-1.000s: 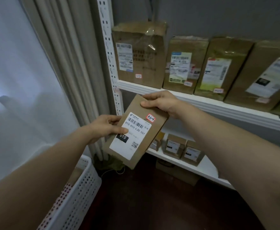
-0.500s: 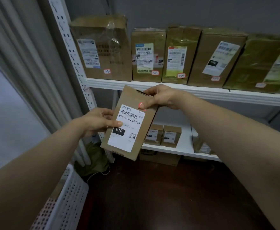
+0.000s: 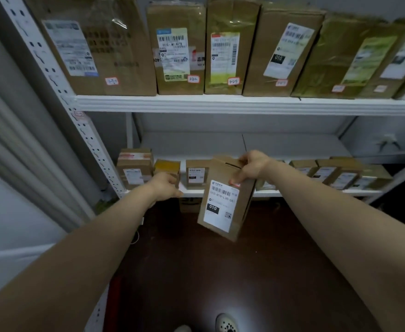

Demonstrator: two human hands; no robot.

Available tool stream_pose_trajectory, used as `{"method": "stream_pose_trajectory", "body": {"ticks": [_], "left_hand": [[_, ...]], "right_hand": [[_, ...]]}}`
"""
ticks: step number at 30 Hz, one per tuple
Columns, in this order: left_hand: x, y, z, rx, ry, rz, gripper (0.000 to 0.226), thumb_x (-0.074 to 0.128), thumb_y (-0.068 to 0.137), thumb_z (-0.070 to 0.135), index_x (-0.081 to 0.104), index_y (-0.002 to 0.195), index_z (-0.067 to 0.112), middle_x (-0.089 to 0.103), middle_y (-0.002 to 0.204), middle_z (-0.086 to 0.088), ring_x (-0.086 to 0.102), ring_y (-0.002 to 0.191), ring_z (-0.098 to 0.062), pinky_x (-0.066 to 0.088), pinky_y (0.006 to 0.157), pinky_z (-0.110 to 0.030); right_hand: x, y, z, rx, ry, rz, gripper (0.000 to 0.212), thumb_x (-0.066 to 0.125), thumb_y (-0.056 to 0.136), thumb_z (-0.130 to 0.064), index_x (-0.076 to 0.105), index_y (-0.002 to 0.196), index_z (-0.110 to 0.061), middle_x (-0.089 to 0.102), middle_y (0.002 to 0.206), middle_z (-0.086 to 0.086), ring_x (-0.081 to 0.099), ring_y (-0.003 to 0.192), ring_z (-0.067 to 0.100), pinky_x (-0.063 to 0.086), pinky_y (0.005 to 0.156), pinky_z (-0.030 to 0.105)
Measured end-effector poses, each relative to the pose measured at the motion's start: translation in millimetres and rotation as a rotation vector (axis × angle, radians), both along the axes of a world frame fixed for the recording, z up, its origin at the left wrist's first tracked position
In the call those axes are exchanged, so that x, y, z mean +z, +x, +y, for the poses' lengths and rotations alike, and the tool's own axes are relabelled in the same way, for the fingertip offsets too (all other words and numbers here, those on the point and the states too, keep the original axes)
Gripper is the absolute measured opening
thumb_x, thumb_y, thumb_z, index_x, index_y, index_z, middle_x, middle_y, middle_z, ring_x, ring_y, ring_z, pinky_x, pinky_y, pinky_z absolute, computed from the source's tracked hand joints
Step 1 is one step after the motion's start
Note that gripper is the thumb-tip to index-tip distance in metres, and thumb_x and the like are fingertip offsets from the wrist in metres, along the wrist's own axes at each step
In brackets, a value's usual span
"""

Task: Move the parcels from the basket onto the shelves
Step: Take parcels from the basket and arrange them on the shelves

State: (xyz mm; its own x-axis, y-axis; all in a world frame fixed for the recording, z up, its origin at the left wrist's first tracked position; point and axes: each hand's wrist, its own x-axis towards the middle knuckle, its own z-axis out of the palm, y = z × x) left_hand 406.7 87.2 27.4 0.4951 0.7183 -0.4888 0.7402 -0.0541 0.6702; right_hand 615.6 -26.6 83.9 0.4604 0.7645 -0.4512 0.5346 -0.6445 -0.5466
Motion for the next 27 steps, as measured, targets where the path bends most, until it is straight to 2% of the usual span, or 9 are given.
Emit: {"method": "stream_pose_trajectory", "body": {"ticks": [5, 13, 14, 16, 17, 19, 22, 24, 27], "left_hand": [[-36.5, 15.5, -9.6, -0.059, -0.082, 0.058, 0.063, 0.072, 0.084, 0.014, 0.044, 0.139, 0.002, 0.048, 0.14, -0.013, 0.047, 0.128, -0.028, 0.037, 0.109, -0.039], [-87.2, 50.4, -29.6, 0.013, -0.227, 0.011, 0.065, 0.072, 0.081, 0.006, 0.043, 0.139, 0.002, 0.046, 0.143, -0.012, 0.041, 0.133, -0.026, 0.034, 0.111, -0.038], [-94.6, 56.9, -32.0, 0.03, -0.259, -0.001, 0.057, 0.072, 0.081, 0.004, 0.05, 0.133, 0.002, 0.051, 0.136, -0.01, 0.044, 0.13, -0.024, 0.036, 0.109, -0.034], [-106.0, 70.9, -39.4, 0.076, -0.308, -0.032, 0.017, 0.069, 0.083, 0.003, 0.061, 0.094, 0.012, 0.058, 0.101, 0.004, 0.051, 0.109, -0.016, 0.041, 0.091, -0.025], [-112.8, 78.6, -43.4, 0.099, -0.344, -0.064, 0.02, 0.067, 0.084, 0.003, 0.055, 0.081, 0.019, 0.053, 0.088, 0.009, 0.052, 0.097, -0.012, 0.042, 0.08, -0.02], [-125.4, 92.6, -52.5, 0.147, -0.391, -0.098, 0.012, 0.065, 0.087, 0.006, 0.059, 0.089, 0.016, 0.062, 0.089, 0.006, 0.058, 0.086, -0.01, 0.045, 0.064, -0.015], [-151.4, 109.7, -62.4, 0.219, -0.498, -0.133, 0.027, 0.065, 0.087, 0.012, 0.066, 0.113, 0.007, 0.072, 0.102, -0.008, 0.069, 0.089, -0.02, 0.056, 0.074, -0.027], [-171.3, 118.1, -66.4, 0.286, -0.502, -0.161, 0.028, 0.064, 0.088, 0.015, 0.065, 0.116, 0.007, 0.072, 0.104, -0.01, 0.069, 0.09, -0.021, 0.055, 0.075, -0.029], [-198.9, 125.2, -69.0, 0.331, -0.501, -0.204, 0.026, 0.063, 0.09, 0.018, 0.065, 0.115, 0.012, 0.072, 0.104, -0.007, 0.069, 0.093, -0.02, 0.055, 0.08, -0.032]], "right_hand": [[-38.6, 8.4, -12.0, -0.109, -0.079, -0.016, 0.066, 0.082, 0.073, -0.013, 0.05, 0.13, -0.004, 0.055, 0.125, 0.01, 0.053, 0.116, 0.027, 0.044, 0.09, 0.029], [-98.7, 37.8, -17.1, -0.134, -0.097, 0.119, 0.063, 0.081, 0.073, -0.011, 0.054, 0.13, -0.003, 0.058, 0.12, 0.007, 0.054, 0.109, 0.022, 0.044, 0.085, 0.026], [-106.5, 42.9, -18.1, -0.146, -0.09, 0.176, 0.062, 0.08, 0.074, -0.009, 0.054, 0.13, -0.003, 0.058, 0.114, 0.005, 0.055, 0.102, 0.02, 0.044, 0.08, 0.025], [-122.9, 55.8, -19.3, -0.166, -0.085, 0.303, 0.055, 0.079, 0.075, -0.006, 0.056, 0.126, -0.005, 0.06, 0.101, 0.002, 0.057, 0.089, 0.016, 0.047, 0.074, 0.024], [-131.9, 62.7, -18.8, -0.163, -0.095, 0.353, 0.051, 0.079, 0.075, -0.005, 0.058, 0.122, -0.007, 0.062, 0.096, 0.001, 0.059, 0.087, 0.016, 0.05, 0.075, 0.025], [-151.8, 78.3, -17.0, -0.146, -0.113, 0.436, 0.042, 0.079, 0.074, -0.006, 0.061, 0.112, -0.01, 0.066, 0.096, 0.003, 0.064, 0.092, 0.02, 0.053, 0.086, 0.032], [-183.0, 102.8, -14.1, -0.116, -0.122, 0.561, 0.047, 0.078, 0.074, -0.007, 0.061, 0.118, -0.009, 0.07, 0.102, 0.008, 0.067, 0.093, 0.021, 0.055, 0.084, 0.032], [-201.8, 116.3, -12.7, -0.107, -0.125, 0.6, 0.049, 0.077, 0.076, -0.005, 0.06, 0.122, -0.009, 0.069, 0.104, 0.009, 0.067, 0.092, 0.019, 0.054, 0.076, 0.026], [-232.6, 130.4, -7.4, -0.131, -0.112, 0.666, 0.062, 0.079, 0.073, -0.008, 0.056, 0.131, -0.005, 0.068, 0.114, 0.01, 0.065, 0.1, 0.019, 0.053, 0.077, 0.026]]}}
